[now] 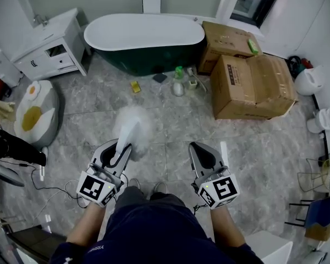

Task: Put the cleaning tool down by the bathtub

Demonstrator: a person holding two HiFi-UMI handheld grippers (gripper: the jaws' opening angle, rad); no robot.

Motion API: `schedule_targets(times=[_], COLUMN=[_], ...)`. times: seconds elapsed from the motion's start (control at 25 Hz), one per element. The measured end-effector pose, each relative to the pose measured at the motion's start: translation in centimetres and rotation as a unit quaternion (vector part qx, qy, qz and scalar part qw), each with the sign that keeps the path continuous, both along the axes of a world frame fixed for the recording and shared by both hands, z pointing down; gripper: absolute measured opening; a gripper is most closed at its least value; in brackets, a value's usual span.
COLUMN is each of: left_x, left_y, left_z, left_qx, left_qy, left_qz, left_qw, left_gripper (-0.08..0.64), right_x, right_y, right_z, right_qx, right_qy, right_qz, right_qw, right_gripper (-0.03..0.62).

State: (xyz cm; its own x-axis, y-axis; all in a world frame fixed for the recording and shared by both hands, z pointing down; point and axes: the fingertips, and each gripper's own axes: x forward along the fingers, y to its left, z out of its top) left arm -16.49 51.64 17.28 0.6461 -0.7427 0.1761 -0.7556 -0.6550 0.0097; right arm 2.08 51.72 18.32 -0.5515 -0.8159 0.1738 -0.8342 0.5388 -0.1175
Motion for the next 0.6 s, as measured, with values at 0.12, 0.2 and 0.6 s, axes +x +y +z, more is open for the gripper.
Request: schedule_targets(times=[0.12,0.2,0.6], left_x=[0.7,1.1,0.9], left_y=[0.2,0.0,-1.7], left_z=[-0.1,-0.3,-0.5], left_qx=[0.002,0.005,0.01], left_qy=[-0.001,-0.002,0.001], left_qz=[-0.001,-0.001,-0.013], left_qw=[1.0,1.0,0.9999], left_gripper=[0.107,0.107,0.107], right_x=[0.8,1.3,1.4], right_y=[0.2,0.0,-1.8], right_z=[0.1,0.1,-0.3], right_qx=[0.0,0.001,0.008], right_qy=[-0.001,-0.002,0.001], right_qz=[0.0,0.0,-0.007], right_qw=[1.0,1.0,1.0], right_gripper=[0.005,0.005,0.005])
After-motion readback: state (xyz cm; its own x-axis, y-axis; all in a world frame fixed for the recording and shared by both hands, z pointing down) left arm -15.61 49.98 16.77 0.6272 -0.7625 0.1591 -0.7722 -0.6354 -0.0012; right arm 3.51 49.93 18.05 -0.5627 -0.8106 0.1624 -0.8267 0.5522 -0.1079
